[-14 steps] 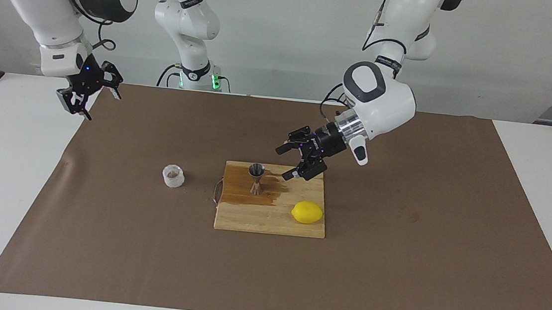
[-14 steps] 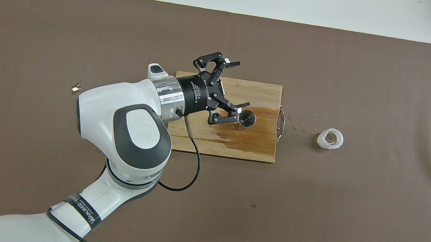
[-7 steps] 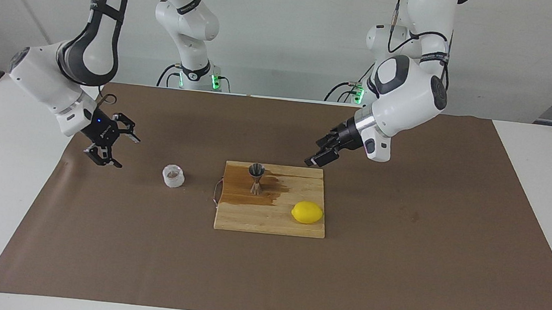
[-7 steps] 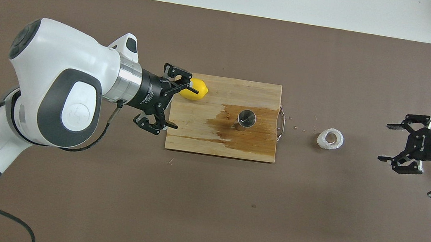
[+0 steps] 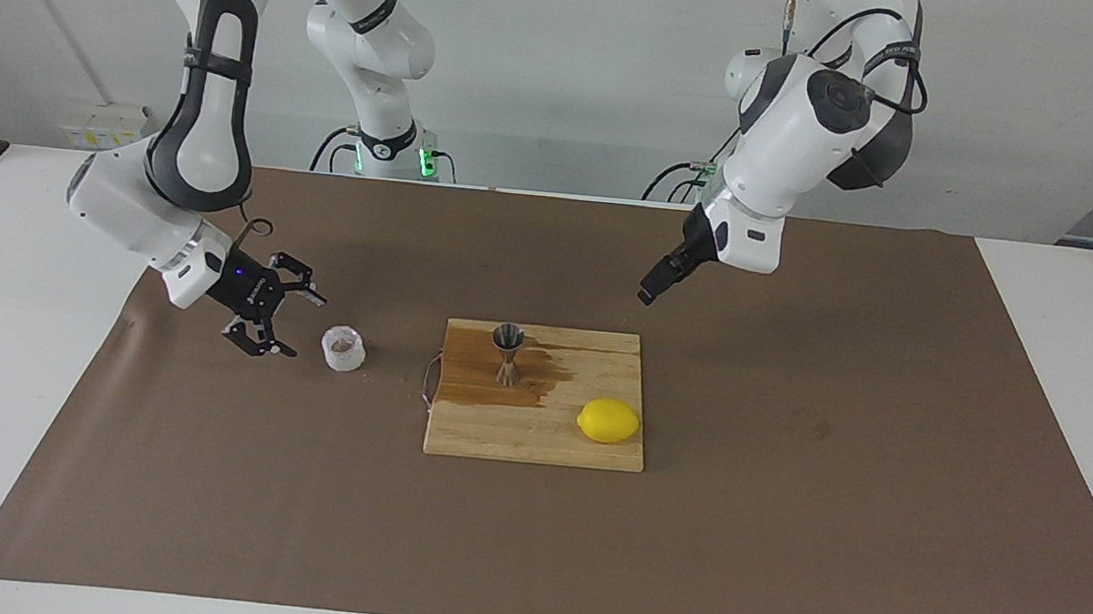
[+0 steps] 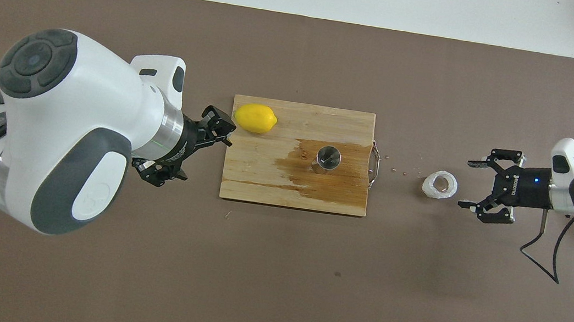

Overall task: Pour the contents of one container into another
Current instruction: 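Retract the left gripper while the right gripper grasps the white cup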

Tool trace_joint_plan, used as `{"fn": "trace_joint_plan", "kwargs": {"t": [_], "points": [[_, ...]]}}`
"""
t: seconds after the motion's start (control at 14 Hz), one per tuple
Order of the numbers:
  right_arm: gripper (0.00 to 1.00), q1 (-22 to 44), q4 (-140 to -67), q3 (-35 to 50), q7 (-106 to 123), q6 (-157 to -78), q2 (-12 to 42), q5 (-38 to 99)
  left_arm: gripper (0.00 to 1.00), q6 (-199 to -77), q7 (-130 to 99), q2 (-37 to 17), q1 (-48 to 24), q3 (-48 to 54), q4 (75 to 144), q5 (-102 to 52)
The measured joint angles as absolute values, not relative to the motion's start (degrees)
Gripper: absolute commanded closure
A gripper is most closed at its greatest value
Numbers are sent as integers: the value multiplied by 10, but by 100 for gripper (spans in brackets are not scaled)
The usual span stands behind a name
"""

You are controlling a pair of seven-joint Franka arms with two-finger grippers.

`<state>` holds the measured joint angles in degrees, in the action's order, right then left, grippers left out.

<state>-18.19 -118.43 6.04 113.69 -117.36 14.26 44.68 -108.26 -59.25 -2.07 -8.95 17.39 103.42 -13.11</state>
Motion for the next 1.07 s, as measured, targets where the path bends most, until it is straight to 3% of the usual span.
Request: {"fn": "trace_joint_plan", "kwargs": {"t": [0.28,0.64,0.85,0.93,1.07], "points": [[0,-184,-1186,59,1234,-1181,204,497,0,-1034,-414,10,-72,163,1034,-54],[0,-183,-1186,61,1288,-1181,216,507,0,-1000,-131,30,-3,155,1032,-7],[0,-170,-1186,62,1291,-1181,217,507,0,-979,-61,33,0,83,1015,-6],[7,-165,-1186,62,1293,-1181,217,507,0,-974,-52,35,-13,50,1011,-6],[55,-160,-1186,62,1302,-1181,217,507,0,-968,-45,47,-68,-27,1006,-6]]}}
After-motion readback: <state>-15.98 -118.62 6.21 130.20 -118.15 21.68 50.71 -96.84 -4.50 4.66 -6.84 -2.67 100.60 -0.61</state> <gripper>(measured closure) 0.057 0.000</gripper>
